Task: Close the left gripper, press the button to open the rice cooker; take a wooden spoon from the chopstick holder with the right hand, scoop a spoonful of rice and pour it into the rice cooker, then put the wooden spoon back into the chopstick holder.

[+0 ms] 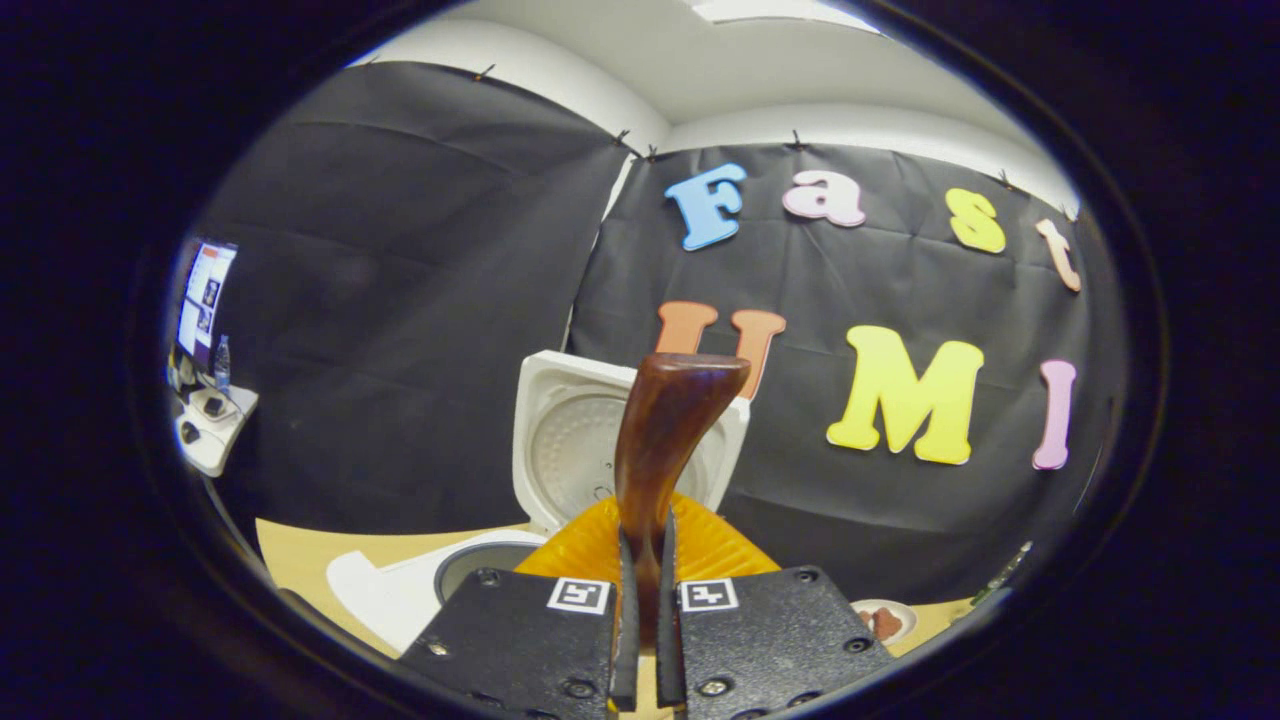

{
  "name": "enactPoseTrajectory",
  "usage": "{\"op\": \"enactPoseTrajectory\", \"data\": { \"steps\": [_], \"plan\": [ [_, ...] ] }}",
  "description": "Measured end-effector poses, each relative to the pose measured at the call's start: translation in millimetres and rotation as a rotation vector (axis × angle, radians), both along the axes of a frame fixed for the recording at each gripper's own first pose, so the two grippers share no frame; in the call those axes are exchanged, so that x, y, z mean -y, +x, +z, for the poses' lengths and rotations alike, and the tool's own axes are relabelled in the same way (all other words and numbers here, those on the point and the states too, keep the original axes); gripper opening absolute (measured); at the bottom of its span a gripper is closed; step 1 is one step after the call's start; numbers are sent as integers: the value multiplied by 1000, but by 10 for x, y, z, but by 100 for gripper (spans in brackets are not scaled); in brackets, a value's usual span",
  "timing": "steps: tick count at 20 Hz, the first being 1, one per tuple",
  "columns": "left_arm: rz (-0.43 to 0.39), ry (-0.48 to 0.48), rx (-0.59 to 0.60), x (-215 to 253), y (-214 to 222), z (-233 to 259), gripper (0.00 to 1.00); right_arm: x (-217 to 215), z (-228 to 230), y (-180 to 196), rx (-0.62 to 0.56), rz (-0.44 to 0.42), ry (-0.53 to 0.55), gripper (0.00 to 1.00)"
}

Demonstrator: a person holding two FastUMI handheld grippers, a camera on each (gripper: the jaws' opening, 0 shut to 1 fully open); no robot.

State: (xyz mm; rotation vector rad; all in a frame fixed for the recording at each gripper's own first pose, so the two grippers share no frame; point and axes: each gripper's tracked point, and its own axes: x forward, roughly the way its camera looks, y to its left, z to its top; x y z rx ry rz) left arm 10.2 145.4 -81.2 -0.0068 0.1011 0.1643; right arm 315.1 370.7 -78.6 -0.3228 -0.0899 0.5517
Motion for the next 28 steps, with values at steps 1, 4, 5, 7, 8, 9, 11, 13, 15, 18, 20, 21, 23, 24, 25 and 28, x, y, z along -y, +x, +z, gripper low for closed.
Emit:
{"op": "enactPoseTrajectory", "data": {
  "steps": [1,4,5,7,8,9,11,13,15,18,20,21,23,24,25,28],
  "plan": [
    [-5,6,-3,70,45,4,95,172,109,-50,1,-10,18,14],
    [-18,12,2,260,194,77,94,662,362,-195,-8,-40,95,13],
    [-27,13,2,338,243,96,94,821,422,-244,-19,-52,117,13],
    [-39,21,9,482,322,135,94,1160,554,-335,-29,-80,148,13],
    [-46,27,11,547,368,144,94,1305,602,-382,-33,-91,160,13],
    [-55,32,16,626,419,164,95,1473,663,-432,-40,-107,176,13],
    [-75,33,26,772,525,207,95,1828,723,-465,-59,-154,202,13],
    [-103,27,44,942,618,232,94,2173,751,-468,-82,-215,225,13],
    [-127,21,63,1080,716,265,94,2470,758,-468,-92,-263,240,12],
    [-154,15,71,1243,844,280,94,2884,717,-428,-84,-327,244,13],
    [-168,17,71,1324,899,263,95,3148,583,-372,-101,-372,254,13],
    [-175,19,71,1352,910,259,95,3249,486,-343,-125,-388,269,13],
    [-180,20,73,1396,945,255,95,3435,273,-282,-178,-411,290,13],
    [-183,19,72,1404,956,249,95,3538,159,-222,-205,-427,302,13],
    [-185,20,72,1399,985,252,95,3646,62,-191,-228,-449,318,14],
    [-181,34,74,1357,1045,289,94,3905,-253,-132,-277,-494,346,14]
  ]
}}
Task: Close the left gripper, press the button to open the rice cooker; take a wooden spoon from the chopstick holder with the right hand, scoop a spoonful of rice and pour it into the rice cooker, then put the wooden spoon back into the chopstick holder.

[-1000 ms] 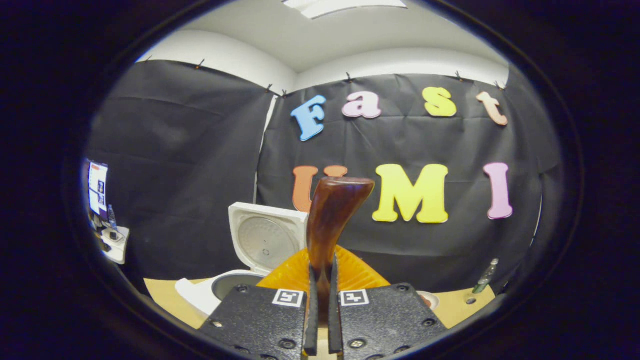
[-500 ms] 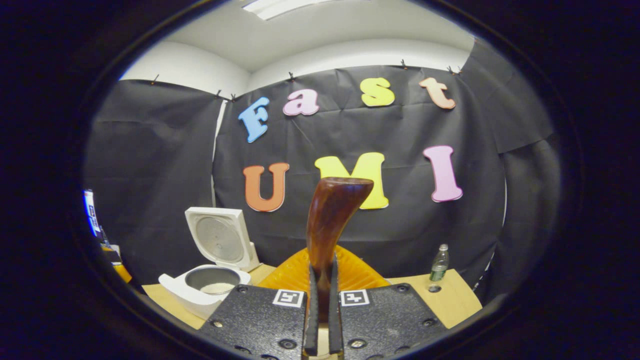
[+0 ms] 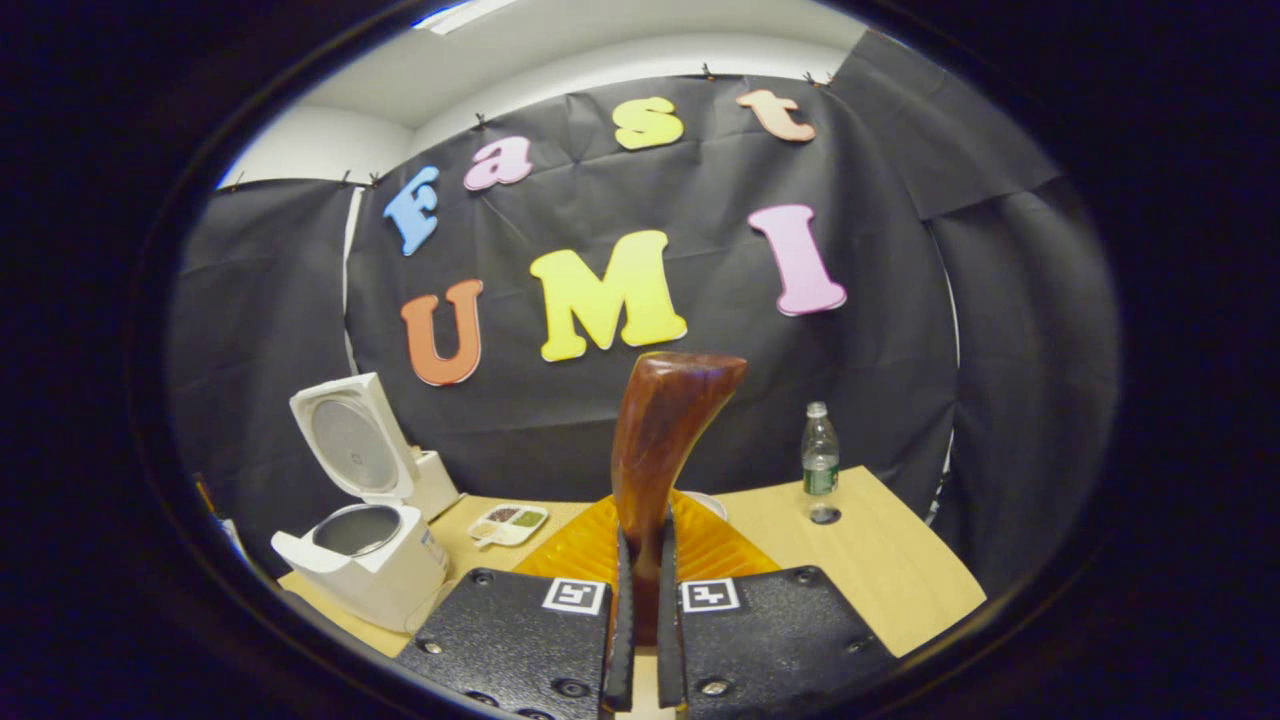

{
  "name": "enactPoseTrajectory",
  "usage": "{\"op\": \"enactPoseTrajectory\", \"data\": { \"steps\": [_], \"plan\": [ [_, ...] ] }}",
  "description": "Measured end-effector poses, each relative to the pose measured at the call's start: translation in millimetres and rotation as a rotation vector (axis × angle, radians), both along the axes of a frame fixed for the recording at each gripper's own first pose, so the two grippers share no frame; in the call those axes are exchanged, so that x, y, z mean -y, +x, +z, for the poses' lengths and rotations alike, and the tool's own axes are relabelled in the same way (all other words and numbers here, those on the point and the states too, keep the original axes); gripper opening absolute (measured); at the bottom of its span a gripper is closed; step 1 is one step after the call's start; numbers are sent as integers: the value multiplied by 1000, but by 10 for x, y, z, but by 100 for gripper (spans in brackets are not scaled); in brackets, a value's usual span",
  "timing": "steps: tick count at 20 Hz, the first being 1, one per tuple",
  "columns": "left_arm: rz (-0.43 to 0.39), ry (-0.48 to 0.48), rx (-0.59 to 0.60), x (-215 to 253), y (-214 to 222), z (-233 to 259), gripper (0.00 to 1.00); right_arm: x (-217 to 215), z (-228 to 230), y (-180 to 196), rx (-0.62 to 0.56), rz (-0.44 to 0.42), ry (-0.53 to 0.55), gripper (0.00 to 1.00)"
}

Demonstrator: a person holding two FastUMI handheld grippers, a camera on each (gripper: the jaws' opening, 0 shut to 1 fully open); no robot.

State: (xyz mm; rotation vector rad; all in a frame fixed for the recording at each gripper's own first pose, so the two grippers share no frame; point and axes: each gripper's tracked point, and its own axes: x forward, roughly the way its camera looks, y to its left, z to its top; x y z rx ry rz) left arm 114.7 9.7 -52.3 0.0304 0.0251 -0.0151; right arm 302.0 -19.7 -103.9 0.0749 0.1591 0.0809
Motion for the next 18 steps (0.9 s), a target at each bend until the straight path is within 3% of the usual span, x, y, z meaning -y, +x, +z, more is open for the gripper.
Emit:
{"op": "enactPoseTrajectory", "data": {
  "steps": [5,10,12,16,18],
  "plan": [
    [31,2,16,-169,164,142,94,269,-418,10,-71,-45,42,15],
    [48,3,27,-303,402,283,94,296,-537,-93,-76,8,69,19],
    [48,13,29,-344,519,336,94,427,-474,-96,-35,-19,58,40],
    [46,35,28,-410,740,437,94,642,-172,-269,36,-115,-55,92],
    [50,48,32,-494,865,515,94,677,-9,-415,70,-143,-98,100]
  ]
}}
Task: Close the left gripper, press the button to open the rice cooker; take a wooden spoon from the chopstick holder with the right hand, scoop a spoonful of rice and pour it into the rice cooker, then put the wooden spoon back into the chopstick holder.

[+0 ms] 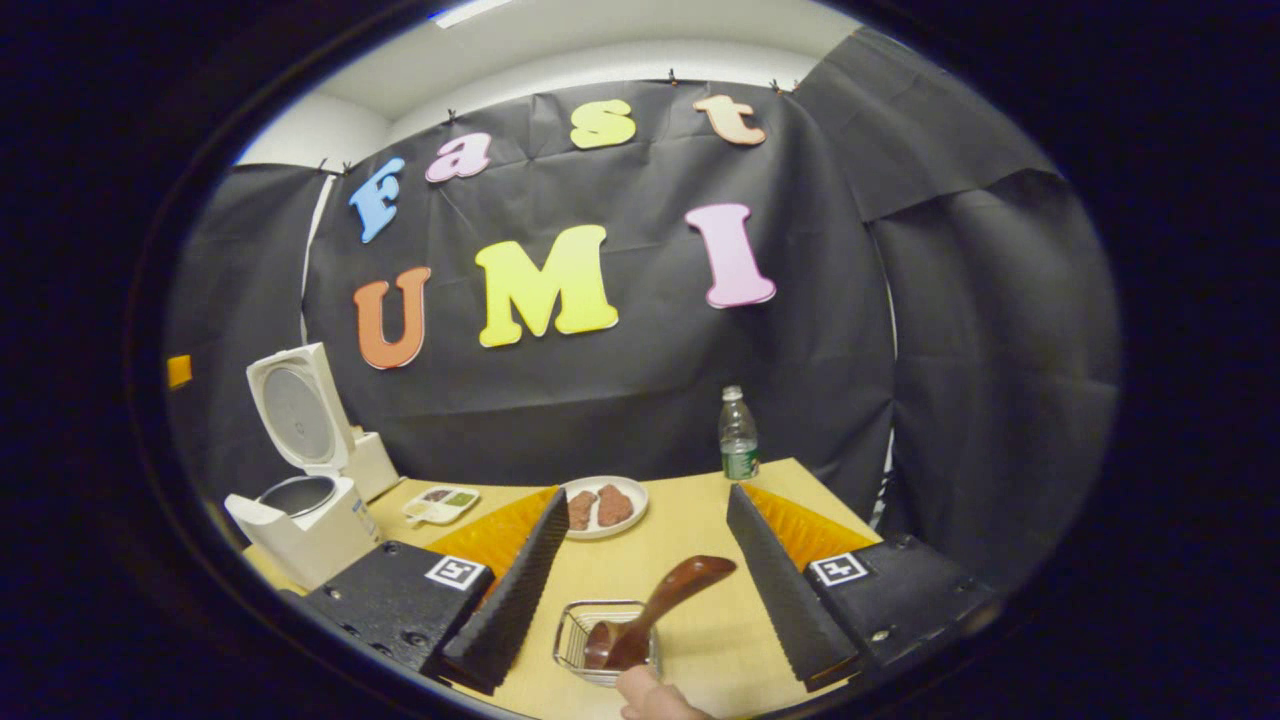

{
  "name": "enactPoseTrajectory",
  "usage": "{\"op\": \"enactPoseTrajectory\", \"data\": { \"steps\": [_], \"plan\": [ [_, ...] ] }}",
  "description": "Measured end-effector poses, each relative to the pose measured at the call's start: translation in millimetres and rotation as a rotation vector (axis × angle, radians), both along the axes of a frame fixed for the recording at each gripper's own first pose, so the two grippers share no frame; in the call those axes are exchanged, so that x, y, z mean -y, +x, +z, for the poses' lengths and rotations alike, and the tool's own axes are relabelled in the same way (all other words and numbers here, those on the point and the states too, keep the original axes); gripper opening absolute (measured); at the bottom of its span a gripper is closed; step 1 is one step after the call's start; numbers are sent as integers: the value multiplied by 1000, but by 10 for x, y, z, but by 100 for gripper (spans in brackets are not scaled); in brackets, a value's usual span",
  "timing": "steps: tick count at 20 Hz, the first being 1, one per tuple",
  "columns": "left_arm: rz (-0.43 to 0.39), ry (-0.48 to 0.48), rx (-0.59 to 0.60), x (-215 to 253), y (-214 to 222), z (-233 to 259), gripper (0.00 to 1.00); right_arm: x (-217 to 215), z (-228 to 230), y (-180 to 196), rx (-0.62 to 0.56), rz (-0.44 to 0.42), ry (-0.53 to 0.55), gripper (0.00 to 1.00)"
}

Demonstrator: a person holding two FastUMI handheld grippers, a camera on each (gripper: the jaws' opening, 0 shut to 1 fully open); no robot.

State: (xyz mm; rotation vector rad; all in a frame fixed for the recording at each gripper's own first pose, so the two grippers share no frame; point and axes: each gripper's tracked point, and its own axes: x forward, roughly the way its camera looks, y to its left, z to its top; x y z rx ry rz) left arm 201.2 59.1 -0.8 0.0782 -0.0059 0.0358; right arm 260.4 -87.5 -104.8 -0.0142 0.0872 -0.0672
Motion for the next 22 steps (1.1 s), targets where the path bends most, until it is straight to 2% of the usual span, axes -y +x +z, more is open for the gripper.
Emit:
{"op": "enactPoseTrajectory", "data": {
  "steps": [5,11,16,19,22],
  "plan": [
    [1,-40,-15,-225,326,189,95,-75,252,-426,38,-22,-50,100],
    [16,-56,-11,-535,923,468,95,-441,418,-834,62,73,-81,100],
    [17,-63,11,-688,1547,727,95,-493,421,-1040,72,110,-87,100],
    [32,-102,15,-805,1945,694,95,-451,444,-1089,79,106,-85,100],
    [65,-79,-15,-985,2340,509,95,-375,420,-1146,77,93,-97,100]
  ]
}}
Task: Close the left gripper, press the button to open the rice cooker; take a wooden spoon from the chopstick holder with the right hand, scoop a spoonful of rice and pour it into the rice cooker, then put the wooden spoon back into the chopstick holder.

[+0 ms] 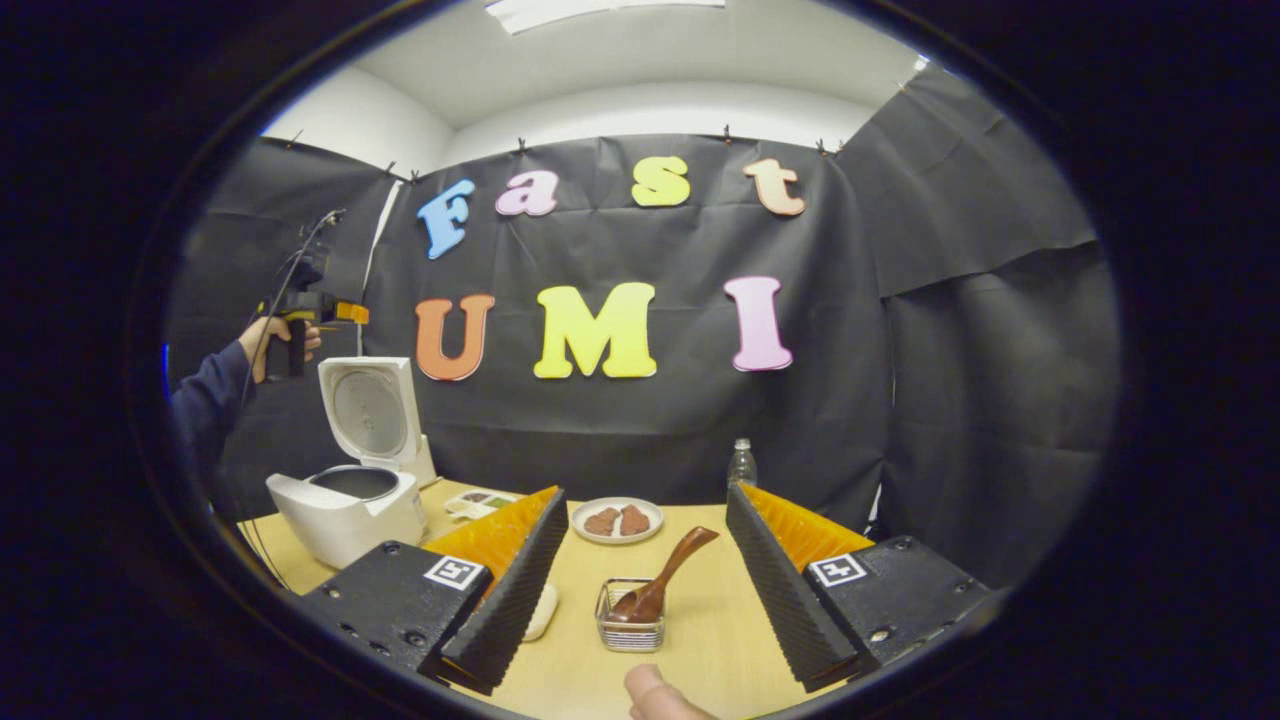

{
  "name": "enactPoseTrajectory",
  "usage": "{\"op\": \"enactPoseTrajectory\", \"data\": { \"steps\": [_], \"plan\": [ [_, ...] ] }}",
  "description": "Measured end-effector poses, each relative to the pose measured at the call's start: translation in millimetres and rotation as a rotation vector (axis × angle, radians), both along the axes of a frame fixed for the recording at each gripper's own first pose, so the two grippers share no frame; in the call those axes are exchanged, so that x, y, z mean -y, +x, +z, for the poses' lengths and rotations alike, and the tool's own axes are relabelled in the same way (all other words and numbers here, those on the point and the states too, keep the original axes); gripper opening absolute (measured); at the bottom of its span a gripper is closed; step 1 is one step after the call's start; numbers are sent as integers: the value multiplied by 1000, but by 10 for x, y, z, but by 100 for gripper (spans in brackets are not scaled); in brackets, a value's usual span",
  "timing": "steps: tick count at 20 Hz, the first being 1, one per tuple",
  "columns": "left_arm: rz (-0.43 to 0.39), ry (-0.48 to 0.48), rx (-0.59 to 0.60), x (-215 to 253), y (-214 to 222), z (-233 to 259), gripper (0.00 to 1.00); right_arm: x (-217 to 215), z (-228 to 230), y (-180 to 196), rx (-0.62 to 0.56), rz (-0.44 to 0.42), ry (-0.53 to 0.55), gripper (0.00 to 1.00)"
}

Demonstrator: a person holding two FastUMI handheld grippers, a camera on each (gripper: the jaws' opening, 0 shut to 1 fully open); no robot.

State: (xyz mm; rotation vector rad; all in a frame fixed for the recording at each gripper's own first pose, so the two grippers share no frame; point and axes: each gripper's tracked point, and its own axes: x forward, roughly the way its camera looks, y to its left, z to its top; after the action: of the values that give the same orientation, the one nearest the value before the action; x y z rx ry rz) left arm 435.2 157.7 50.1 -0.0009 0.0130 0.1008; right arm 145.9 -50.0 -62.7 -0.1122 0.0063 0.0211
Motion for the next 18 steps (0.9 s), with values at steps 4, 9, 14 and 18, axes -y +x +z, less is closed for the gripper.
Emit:
{"op": "enactPoseTrajectory", "data": {
  "steps": [4,9,14,18],
  "plan": [
    [9,-54,-46,-81,379,-165,94,66,-29,-75,6,-16,-14,100],
    [39,-70,-151,-157,552,-549,94,59,-3,-178,8,-18,-17,100],
    [25,-14,-218,-121,444,-607,98,-15,60,-273,21,2,-16,100],
    [21,-18,-253,-57,93,-675,98,-104,45,-340,27,36,8,100]
  ]
}}
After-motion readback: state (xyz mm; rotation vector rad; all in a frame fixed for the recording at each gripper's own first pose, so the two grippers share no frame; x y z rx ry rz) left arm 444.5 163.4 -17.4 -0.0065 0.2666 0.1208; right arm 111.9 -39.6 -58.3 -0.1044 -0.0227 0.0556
